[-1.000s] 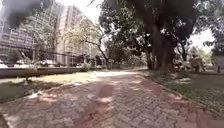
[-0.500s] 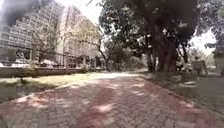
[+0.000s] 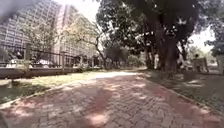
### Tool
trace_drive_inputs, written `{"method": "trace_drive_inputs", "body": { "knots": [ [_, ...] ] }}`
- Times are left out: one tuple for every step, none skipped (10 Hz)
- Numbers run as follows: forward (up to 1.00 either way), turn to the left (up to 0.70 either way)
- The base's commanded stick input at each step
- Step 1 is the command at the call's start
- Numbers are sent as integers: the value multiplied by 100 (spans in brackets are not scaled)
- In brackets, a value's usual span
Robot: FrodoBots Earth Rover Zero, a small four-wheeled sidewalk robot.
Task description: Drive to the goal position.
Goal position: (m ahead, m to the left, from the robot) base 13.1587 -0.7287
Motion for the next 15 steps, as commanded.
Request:
{"method": "trace_drive_inputs", "body": {
  "knots": [
    [70,-13],
    [70,0],
    [70,0],
    [70,0],
    [70,0],
    [70,0],
    [70,0],
    [70,-13],
    [70,-10],
    [70,-8],
    [70,-6],
    [70,-4],
    [70,-2],
    [70,0],
    [70,0]
  ]
}}
